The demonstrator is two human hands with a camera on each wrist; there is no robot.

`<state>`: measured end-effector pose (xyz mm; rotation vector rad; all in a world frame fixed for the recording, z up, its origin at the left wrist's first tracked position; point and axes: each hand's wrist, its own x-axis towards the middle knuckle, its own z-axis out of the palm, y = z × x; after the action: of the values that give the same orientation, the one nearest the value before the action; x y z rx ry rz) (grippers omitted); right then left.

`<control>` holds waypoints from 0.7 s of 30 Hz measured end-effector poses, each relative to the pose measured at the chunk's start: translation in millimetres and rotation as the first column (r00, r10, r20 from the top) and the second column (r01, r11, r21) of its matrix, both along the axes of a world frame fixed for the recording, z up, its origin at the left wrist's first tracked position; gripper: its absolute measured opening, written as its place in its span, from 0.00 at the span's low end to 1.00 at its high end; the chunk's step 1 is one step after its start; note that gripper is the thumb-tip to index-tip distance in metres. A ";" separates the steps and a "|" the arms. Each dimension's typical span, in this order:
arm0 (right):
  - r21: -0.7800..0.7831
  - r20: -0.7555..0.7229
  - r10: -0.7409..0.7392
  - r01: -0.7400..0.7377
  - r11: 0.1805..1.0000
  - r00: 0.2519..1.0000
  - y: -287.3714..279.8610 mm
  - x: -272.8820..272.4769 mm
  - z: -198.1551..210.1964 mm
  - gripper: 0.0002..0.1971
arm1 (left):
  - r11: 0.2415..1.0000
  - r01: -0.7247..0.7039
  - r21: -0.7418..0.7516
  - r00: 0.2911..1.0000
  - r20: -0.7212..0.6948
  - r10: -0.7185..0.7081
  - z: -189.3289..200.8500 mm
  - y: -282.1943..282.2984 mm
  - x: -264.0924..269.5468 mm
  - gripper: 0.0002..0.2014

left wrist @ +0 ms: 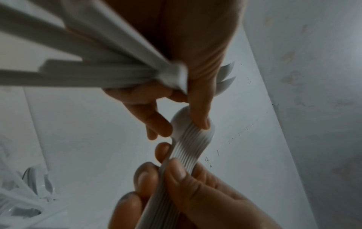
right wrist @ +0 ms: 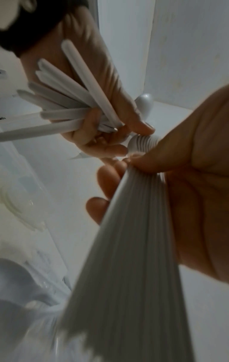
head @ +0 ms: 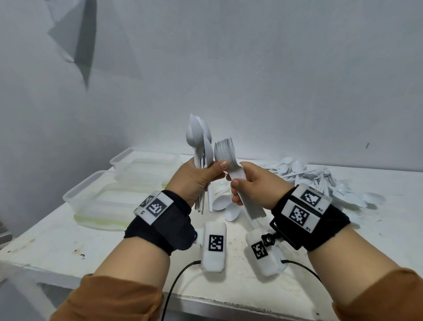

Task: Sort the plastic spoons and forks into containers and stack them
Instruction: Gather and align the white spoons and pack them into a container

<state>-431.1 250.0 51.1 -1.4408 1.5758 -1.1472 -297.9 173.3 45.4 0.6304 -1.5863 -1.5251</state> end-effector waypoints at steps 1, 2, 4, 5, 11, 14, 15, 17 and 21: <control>-0.009 0.011 -0.018 0.018 1.000 1.000 -1.2 -0.2 -0.6 0.08 | 1.000 -0.017 0.006 1.000 0.020 0.017 -1.3 -2.7 1.5 0.08; -0.020 0.025 -0.038 0.039 0.999 0.999 -3.0 0.1 -1.0 0.07 | 1.000 -0.024 0.011 0.999 0.039 0.024 -2.7 -5.8 3.0 0.09; -0.041 0.065 -0.081 0.083 0.996 0.995 -5.9 1.4 -1.1 0.07 | 0.999 -0.038 0.003 0.997 0.069 0.037 -1.3 -7.3 6.9 0.09; -0.051 0.088 -0.096 0.101 0.994 0.991 -6.8 2.5 -1.0 0.08 | 0.999 -0.043 -0.012 0.995 0.092 0.044 -1.2 -8.1 8.5 0.09; -0.084 0.212 -0.124 0.144 0.986 0.969 -13.2 17.8 -4.7 0.08 | 0.998 -0.050 -0.037 0.976 0.208 0.057 -1.3 -15.5 17.0 0.20; -0.085 0.242 -0.144 0.168 0.982 0.960 -17.0 26.3 -7.1 0.08 | 0.997 -0.047 -0.054 0.973 0.225 0.058 -1.8 -19.2 21.8 0.20; -0.084 0.245 -0.150 0.175 0.981 0.958 -18.1 28.7 -7.3 0.08 | 0.997 -0.050 -0.062 0.970 0.234 0.063 -2.1 -19.9 23.1 0.17; -0.089 0.253 -0.164 0.192 0.977 0.953 -21.1 33.8 -7.8 0.08 | 0.996 -0.056 -0.062 0.970 0.233 0.070 -2.8 -22.8 26.7 0.11; -0.111 0.285 -0.208 0.248 0.962 0.936 -26.2 42.0 -8.9 0.06 | 0.997 -0.068 -0.046 0.979 0.187 0.076 -2.4 -26.5 33.3 0.06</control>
<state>-389.1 223.8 42.2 -1.1491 1.5172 -1.5541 -264.6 146.8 43.0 0.8219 -1.7118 -1.4110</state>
